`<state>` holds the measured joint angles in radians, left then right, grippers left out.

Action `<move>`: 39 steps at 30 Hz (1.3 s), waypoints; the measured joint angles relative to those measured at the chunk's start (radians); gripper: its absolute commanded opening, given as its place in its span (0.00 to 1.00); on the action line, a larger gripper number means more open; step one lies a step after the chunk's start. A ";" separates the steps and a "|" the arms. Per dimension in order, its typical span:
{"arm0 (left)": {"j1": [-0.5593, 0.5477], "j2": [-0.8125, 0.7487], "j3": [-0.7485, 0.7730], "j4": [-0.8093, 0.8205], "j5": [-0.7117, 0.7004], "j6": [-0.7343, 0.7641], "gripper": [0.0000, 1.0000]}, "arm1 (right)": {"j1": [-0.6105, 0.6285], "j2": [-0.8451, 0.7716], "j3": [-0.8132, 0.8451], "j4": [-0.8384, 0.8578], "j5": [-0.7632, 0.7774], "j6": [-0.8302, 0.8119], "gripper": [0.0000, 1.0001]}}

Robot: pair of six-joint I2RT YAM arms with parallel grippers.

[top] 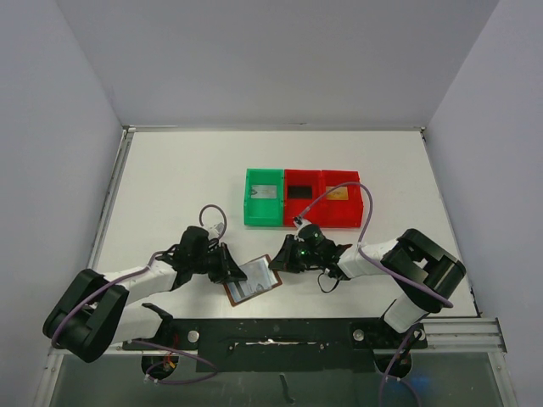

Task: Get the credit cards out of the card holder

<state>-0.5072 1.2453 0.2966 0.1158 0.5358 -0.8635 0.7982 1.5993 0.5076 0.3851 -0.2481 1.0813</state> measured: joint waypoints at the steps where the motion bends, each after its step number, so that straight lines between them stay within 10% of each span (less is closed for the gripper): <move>1: 0.002 0.000 0.000 -0.007 0.000 0.003 0.00 | 0.000 0.000 0.003 -0.005 0.000 -0.003 0.10; 23: 0.012 -0.031 0.041 -0.130 -0.024 0.037 0.01 | 0.057 0.035 0.162 -0.132 -0.071 -0.179 0.22; 29: 0.012 -0.034 0.032 -0.099 -0.027 0.003 0.26 | 0.075 0.090 0.159 -0.103 -0.058 -0.131 0.22; 39: 0.013 -0.059 -0.105 0.159 -0.003 -0.182 0.30 | 0.075 0.085 0.056 0.082 -0.048 -0.027 0.21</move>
<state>-0.4946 1.1862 0.1917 0.2749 0.5327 -1.0458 0.8730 1.6848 0.5636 0.4671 -0.2958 1.0538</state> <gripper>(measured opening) 0.295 0.213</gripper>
